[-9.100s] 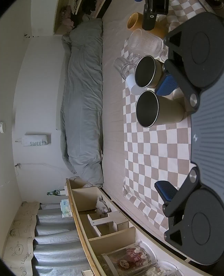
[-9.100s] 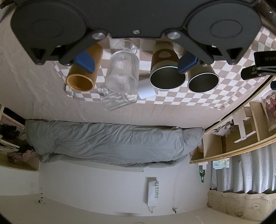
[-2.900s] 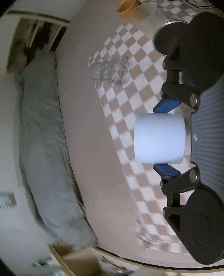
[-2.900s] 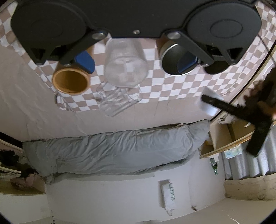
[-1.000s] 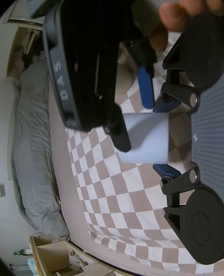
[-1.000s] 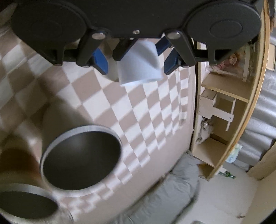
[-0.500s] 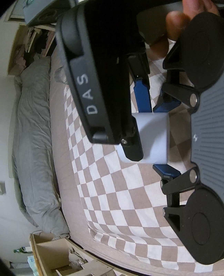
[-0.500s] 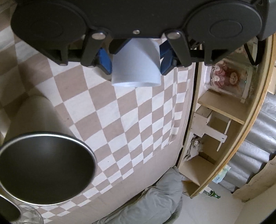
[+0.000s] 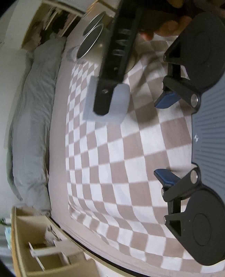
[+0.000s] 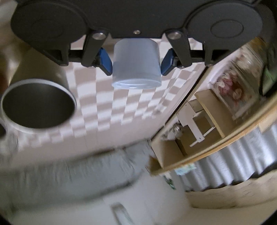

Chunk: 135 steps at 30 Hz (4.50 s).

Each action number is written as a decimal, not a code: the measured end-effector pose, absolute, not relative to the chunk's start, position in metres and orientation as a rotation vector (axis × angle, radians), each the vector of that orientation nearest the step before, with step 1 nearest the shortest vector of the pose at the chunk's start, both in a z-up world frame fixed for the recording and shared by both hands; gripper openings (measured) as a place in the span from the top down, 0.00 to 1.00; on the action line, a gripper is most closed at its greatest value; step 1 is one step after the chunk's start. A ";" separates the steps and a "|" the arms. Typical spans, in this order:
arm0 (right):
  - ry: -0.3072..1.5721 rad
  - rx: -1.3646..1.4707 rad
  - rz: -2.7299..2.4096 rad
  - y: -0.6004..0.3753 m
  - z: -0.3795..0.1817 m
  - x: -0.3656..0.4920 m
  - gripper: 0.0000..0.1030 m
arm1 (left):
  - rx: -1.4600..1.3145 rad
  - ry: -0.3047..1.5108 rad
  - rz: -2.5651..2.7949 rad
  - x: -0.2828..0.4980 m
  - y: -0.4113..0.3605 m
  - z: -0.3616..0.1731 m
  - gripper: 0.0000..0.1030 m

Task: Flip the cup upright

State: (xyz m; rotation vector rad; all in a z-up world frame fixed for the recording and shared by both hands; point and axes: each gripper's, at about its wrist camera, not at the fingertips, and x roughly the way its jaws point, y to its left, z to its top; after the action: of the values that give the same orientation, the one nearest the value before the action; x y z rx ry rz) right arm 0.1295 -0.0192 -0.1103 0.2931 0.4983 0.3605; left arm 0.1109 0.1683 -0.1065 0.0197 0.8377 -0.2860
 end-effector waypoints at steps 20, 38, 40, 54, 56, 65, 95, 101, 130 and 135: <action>0.400 -0.008 0.324 0.005 -0.145 0.100 0.39 | -0.059 0.824 -0.134 0.116 0.195 -0.102 0.25; 0.444 0.005 0.228 0.000 -0.143 0.107 0.35 | -0.087 0.786 -0.110 0.117 0.195 -0.096 0.24; 0.468 0.030 0.225 -0.004 -0.141 0.108 0.32 | -0.096 0.777 -0.105 0.116 0.196 -0.094 0.24; 0.551 0.048 0.245 -0.028 -0.090 0.091 0.10 | -0.099 0.692 -0.036 0.084 0.183 -0.049 0.05; 0.537 0.036 0.248 -0.034 -0.078 0.086 0.06 | -0.078 0.666 -0.024 0.077 0.177 -0.039 0.03; 0.470 -0.028 0.242 -0.077 -0.041 0.060 0.00 | -0.015 0.555 0.036 0.049 0.142 0.006 0.00; 0.482 -0.026 0.099 -0.192 -0.017 -0.001 0.00 | 0.070 0.520 0.023 -0.023 0.042 0.006 0.00; 0.483 -0.042 0.095 -0.191 -0.017 -0.007 0.00 | 0.053 0.536 0.046 -0.024 0.046 0.001 0.00; 0.515 -0.015 0.052 -0.203 -0.025 -0.008 0.00 | 0.059 0.547 0.044 -0.025 0.044 -0.003 0.00; 0.515 -0.015 0.053 -0.203 -0.025 -0.008 0.00 | 0.062 0.546 0.043 -0.025 0.045 -0.004 0.00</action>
State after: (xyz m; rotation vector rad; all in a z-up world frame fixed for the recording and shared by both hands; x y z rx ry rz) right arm -0.0082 -0.2027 -0.0248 -0.0150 0.5153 0.0527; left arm -0.0248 0.0452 -0.0040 0.0618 0.5460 0.0428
